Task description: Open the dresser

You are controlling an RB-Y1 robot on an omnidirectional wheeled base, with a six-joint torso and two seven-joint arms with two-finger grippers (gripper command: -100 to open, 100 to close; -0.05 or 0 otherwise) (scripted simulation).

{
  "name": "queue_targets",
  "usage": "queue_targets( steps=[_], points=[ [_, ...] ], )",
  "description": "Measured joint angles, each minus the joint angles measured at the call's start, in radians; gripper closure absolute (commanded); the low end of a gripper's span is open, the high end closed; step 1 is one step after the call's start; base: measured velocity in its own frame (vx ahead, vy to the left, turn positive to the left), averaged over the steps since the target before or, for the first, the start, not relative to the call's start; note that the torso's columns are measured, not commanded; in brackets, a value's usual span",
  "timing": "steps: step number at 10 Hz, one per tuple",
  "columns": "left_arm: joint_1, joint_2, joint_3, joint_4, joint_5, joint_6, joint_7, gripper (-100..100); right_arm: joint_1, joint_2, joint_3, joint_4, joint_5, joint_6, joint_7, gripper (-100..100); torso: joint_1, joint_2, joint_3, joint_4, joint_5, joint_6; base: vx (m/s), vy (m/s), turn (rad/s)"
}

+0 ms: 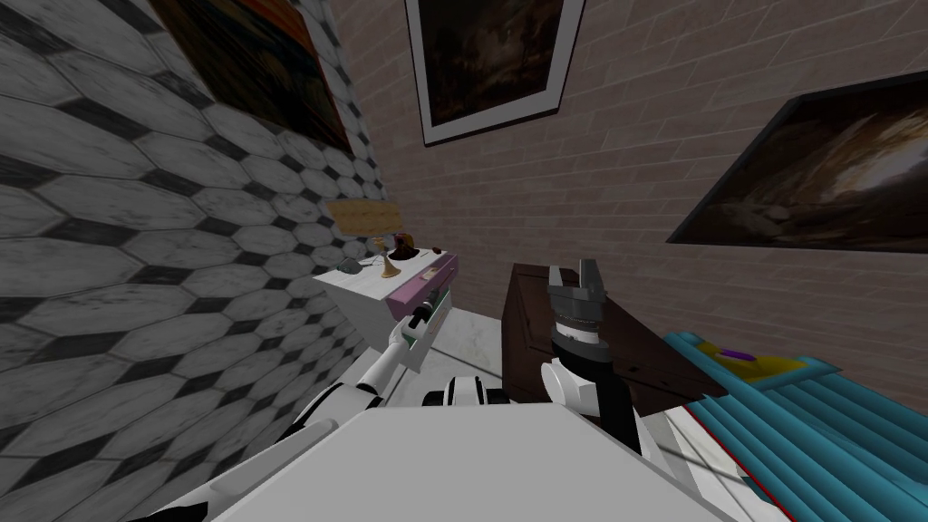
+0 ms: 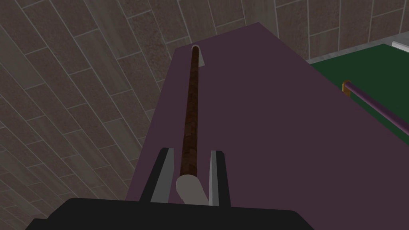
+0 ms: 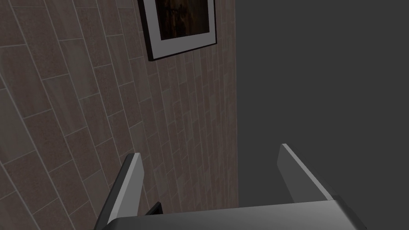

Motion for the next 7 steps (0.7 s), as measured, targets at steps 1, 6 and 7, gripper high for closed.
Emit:
queue_targets(
  steps=[1,6,7],
  points=[
    [-0.003,-0.002,0.001,0.005,0.000,-0.003,-0.001,100,0.000,0.000,0.000,0.000,0.000,0.000,0.000,0,0.000,0.000,0.000,0.000,0.000,0.000,-0.004,-0.005,0.013],
    [-0.001,0.000,-0.003,-0.004,0.000,0.003,0.001,100,0.000,0.000,0.000,0.000,0.000,0.000,0.000,0,0.001,0.001,0.001,0.001,0.000,-0.002,-0.004,-0.004,0.006],
    [-0.005,0.000,-0.002,0.002,0.000,0.003,0.001,100,0.000,0.000,0.000,0.000,0.000,0.000,0.000,0,0.001,0.001,0.001,0.001,0.000,-0.001,-0.012,-0.011,-0.015]
  ],
)
